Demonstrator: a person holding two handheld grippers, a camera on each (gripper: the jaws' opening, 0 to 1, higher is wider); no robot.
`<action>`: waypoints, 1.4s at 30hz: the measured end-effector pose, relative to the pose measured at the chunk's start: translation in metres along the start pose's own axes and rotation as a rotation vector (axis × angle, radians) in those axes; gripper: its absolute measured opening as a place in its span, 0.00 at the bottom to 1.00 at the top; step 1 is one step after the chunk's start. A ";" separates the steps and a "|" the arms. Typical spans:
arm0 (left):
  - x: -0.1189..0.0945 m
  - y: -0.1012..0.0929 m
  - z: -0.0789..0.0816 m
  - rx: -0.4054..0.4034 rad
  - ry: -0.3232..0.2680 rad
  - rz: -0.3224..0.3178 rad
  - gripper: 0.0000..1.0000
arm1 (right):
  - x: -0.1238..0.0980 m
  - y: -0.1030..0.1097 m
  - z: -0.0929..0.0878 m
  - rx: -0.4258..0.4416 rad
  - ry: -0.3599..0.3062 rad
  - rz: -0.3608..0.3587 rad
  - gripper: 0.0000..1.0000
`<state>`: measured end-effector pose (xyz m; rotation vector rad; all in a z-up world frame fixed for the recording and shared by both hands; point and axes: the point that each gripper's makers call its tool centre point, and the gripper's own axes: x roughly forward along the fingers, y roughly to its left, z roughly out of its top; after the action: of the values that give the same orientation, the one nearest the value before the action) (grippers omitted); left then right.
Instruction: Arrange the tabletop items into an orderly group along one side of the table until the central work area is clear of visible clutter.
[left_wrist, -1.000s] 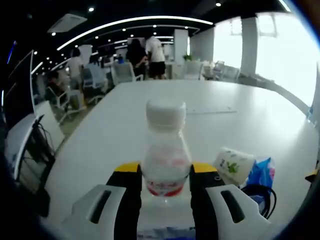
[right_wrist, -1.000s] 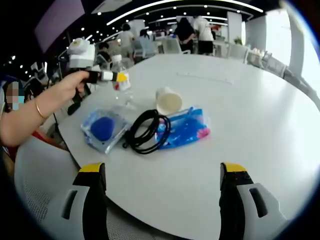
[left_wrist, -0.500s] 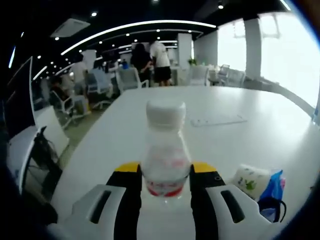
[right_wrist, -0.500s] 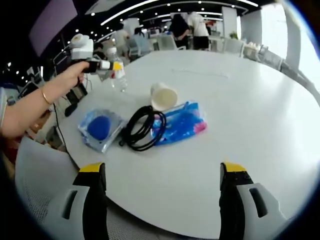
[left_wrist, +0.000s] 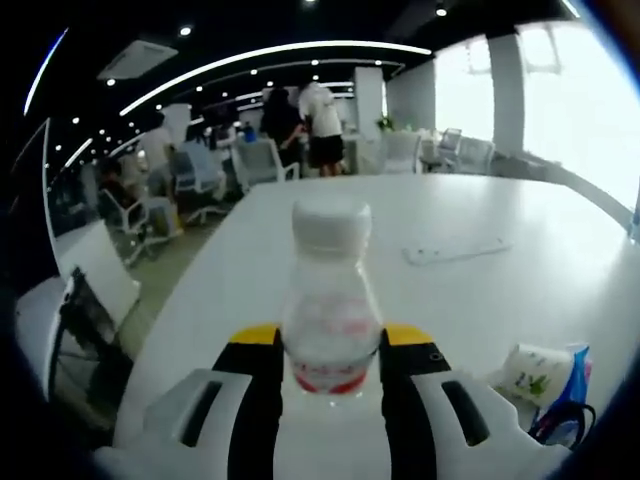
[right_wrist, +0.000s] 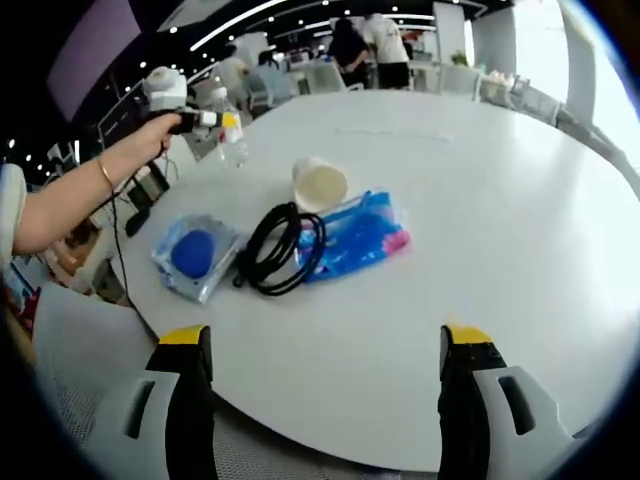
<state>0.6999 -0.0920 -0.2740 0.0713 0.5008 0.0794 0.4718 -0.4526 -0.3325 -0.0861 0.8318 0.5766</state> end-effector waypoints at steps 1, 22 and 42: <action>0.002 0.002 0.001 -0.002 -0.004 0.000 0.34 | 0.000 -0.001 0.000 0.002 0.001 -0.002 0.93; 0.028 0.024 0.000 -0.050 -0.008 -0.010 0.34 | 0.003 -0.005 -0.008 0.021 0.037 -0.026 0.93; 0.030 0.020 -0.015 -0.082 -0.015 0.002 0.35 | 0.004 -0.005 -0.008 0.018 0.039 -0.022 0.91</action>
<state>0.7178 -0.0688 -0.2998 -0.0083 0.4824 0.1014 0.4706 -0.4573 -0.3413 -0.0907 0.8726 0.5479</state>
